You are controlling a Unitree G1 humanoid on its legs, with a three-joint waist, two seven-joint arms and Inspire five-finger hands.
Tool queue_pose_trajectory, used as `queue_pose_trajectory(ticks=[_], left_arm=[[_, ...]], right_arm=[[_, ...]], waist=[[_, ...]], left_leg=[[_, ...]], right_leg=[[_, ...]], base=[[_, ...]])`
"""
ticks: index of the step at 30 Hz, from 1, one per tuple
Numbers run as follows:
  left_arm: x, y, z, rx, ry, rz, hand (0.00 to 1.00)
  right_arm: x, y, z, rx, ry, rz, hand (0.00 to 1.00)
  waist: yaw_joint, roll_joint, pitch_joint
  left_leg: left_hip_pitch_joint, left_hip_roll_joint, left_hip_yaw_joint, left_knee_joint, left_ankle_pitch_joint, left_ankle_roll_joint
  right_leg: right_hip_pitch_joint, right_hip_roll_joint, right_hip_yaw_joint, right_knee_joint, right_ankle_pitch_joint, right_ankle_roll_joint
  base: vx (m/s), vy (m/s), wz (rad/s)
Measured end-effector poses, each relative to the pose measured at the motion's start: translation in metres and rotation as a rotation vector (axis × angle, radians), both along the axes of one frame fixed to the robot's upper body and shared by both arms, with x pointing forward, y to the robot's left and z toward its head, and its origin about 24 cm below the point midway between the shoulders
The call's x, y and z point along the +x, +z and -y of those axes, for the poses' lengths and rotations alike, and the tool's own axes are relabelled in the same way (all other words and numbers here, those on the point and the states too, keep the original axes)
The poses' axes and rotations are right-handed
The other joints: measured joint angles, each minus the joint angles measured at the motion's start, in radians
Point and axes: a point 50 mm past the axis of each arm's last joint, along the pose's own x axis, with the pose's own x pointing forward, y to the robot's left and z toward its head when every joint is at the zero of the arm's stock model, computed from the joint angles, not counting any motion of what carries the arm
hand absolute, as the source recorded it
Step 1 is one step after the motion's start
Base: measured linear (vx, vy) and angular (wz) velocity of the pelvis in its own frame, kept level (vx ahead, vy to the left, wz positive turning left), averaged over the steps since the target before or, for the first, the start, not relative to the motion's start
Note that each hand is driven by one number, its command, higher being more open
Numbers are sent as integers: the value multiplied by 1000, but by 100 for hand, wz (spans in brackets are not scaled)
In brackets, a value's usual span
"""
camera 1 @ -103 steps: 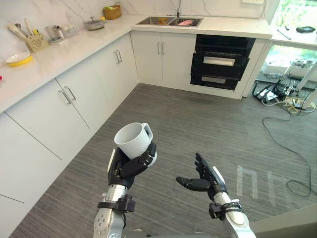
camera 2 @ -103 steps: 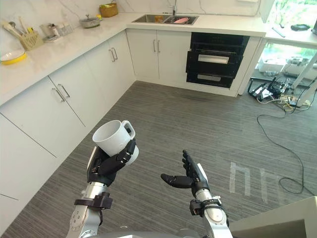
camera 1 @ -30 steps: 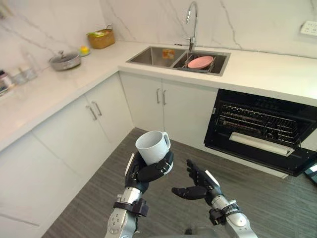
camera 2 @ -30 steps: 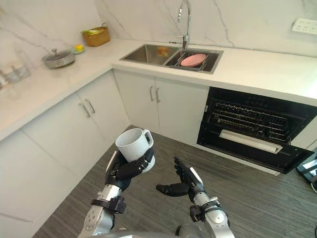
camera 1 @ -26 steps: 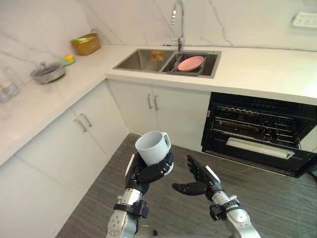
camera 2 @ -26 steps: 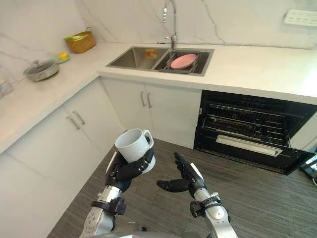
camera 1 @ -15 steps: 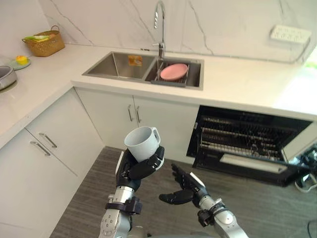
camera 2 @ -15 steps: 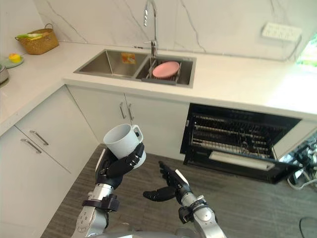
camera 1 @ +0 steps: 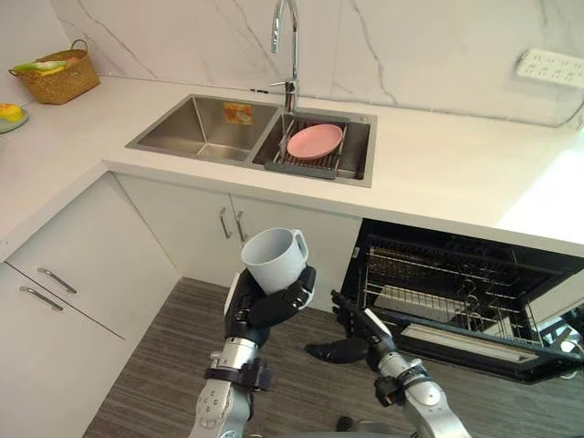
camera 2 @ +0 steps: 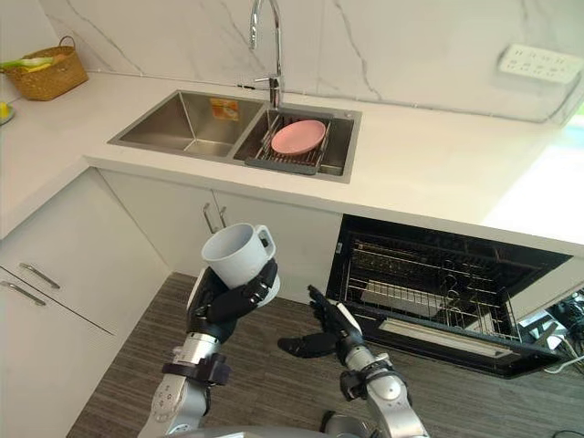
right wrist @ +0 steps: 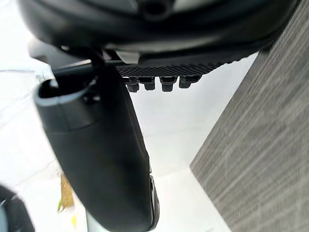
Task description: Walk over to the sink, pick up the cup, carry it to the dishwasher, place the cup inside the dishwasher, then close the dishwasher door
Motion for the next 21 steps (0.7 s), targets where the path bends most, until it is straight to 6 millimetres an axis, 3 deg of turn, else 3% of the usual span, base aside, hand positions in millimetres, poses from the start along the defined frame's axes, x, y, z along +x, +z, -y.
queue_pose_trajectory(ticks=[3,10,11,21], left_arm=[[-1,-1,-3,18,-7,-3,0],[-4,-6,-8,36,-5,-17,0],[-6,-11,-13,41,27,-25,0],[-5,-9,-12,36,13,-12,0]], right_arm=[[2,1,5,-8,-31,9,100],[2,0,-4,21,-19,4,100],[4,1,-7,21,-11,11,100],[0,-1,-11,39,-23,-1,100]], waist=[[1,0,0],[5,-3,0],[18,-10,-33],[17,-7,-64]], left_leg=[[-3,-6,9,-42,29,2],[-25,-14,9,-52,48,17],[-38,-26,13,-53,60,26],[-21,-28,11,-79,71,25]], right_leg=[[12,-2,-20,-45,23,2],[42,1,-37,-142,93,0],[72,7,-33,-226,155,-4],[86,3,-39,-239,158,-1]], base=[[-3,-12,20],[-81,10,10],[0,0,0],[3,0,1]])
